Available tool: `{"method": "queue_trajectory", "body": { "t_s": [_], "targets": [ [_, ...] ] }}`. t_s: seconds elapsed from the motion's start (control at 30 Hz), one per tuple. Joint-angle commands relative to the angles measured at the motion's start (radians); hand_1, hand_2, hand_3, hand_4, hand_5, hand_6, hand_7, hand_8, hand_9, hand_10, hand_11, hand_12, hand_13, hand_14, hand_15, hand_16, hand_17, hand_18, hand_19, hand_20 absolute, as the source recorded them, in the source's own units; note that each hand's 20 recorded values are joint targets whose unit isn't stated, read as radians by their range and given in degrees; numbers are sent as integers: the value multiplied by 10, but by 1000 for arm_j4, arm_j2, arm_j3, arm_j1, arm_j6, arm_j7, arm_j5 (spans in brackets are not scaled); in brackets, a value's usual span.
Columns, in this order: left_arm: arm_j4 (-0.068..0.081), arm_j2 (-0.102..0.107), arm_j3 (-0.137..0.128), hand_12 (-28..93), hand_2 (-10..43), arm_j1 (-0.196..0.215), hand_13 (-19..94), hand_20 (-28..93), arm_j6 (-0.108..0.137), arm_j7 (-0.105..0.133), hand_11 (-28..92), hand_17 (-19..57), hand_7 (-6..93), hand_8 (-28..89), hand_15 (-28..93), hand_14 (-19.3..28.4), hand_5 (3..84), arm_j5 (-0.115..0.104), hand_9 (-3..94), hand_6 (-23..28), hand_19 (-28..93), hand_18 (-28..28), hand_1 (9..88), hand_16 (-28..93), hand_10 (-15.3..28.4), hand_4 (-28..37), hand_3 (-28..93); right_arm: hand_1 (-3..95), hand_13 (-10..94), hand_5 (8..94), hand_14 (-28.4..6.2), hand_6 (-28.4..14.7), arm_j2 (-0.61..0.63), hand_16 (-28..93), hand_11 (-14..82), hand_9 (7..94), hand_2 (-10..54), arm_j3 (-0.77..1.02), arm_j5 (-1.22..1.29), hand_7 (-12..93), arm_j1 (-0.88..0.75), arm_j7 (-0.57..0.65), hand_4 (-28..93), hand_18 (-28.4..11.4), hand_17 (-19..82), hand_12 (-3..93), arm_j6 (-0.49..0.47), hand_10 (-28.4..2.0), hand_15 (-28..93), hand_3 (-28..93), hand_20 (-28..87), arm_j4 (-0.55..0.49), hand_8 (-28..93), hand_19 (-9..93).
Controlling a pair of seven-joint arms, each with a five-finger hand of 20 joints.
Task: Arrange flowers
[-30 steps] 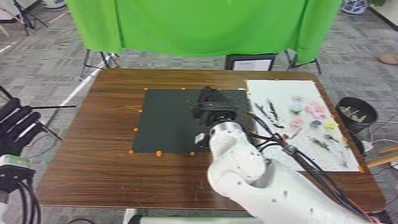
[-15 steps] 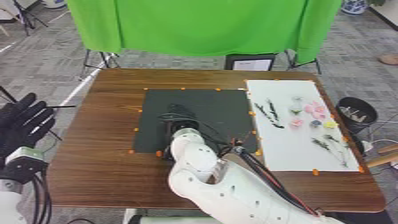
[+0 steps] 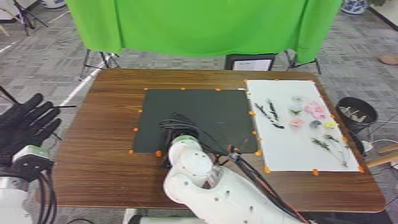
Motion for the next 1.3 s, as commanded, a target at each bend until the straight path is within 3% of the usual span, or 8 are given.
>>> {"method": "queue_trajectory", "body": {
  "t_s": [0.03, 0.2, 0.47, 0.63, 0.97, 1.1, 1.2, 1.3],
  "targets": [
    [-1, 8, 19, 135, 103, -2, 207, 81, 46, -7, 181, -73, 114, -75, 323, 169, 407, 30, 331, 104, 352, 154, 268, -45, 172, -233, 756, 398, 921, 703, -73, -19, -37, 458, 245, 934, -95, 3, -16, 624, -27, -40, -16, -193, 616, 483, -58, -75, 375, 854, 243, -13, 73, 932],
    [-2, 8, 23, 136, 101, -5, 207, 81, 51, -18, 183, -74, 116, -74, 324, 168, 407, 63, 331, 105, 353, 154, 268, -44, 172, -240, 755, 403, 908, 697, -88, -32, -38, 371, 238, 920, -95, 10, -8, 570, -28, -30, -72, -184, 612, 445, -76, -91, 384, 816, 193, -15, 115, 932],
    [2, 12, 34, 136, 97, -12, 206, 81, 49, -7, 186, -75, 118, -75, 326, 168, 408, 38, 330, 106, 354, 154, 268, -45, 172, -243, 755, 406, 911, 692, -92, -31, -34, 345, 285, 906, -95, 5, 6, 568, -20, -18, -103, -178, 619, 375, -64, -112, 384, 760, 163, -24, 122, 932],
    [4, 7, 37, 136, 97, -17, 205, 81, 48, -25, 188, -75, 119, -76, 330, 168, 408, 54, 330, 106, 356, 154, 269, -45, 172, -246, 755, 407, 919, 688, -93, -34, -32, 338, 320, 901, -95, 13, -2, 567, -18, -10, -134, -173, 632, 304, -70, -130, 372, 719, 145, -16, 124, 932],
    [4, -14, 11, 134, 97, 13, 205, 80, 32, 7, 190, -76, 121, -76, 332, 167, 407, 28, 329, 105, 357, 155, 270, -48, 172, -248, 753, 348, 890, 662, -107, -61, 63, 342, 356, 863, -90, -29, 23, 552, 27, -144, -161, -181, 613, 299, 9, -146, 398, 753, 191, -113, 127, 932],
    [3, -19, -10, 134, 98, 31, 205, 81, 32, 15, 192, -76, 122, -77, 333, 169, 407, 11, 329, 105, 358, 155, 270, -48, 172, -248, 752, 273, 803, 639, -127, -62, 76, 335, 407, 791, 64, 43, 199, 447, 15, -259, -162, -213, 519, 312, -171, -160, 502, 807, 314, -194, 82, 932],
    [5, -17, -8, 133, 99, 30, 205, 81, 25, 7, 192, -77, 121, -77, 334, 168, 407, 13, 329, 106, 359, 156, 270, -49, 171, -250, 751, 218, 764, 651, -144, -45, 55, 343, 407, 768, 190, 65, 228, 280, 9, -243, -125, -220, 486, 319, -281, -175, 552, 837, 350, -215, -97, 932],
    [6, -16, -1, 133, 100, 25, 205, 81, 24, 4, 193, -76, 122, -77, 334, 168, 407, 13, 329, 106, 360, 156, 269, -49, 172, -251, 750, 201, 756, 648, -149, -41, 39, 348, 403, 763, 228, 93, 229, 213, -1, -279, -103, -224, 480, 319, -425, -181, 571, 838, 365, -214, -123, 932]
  ]
}}
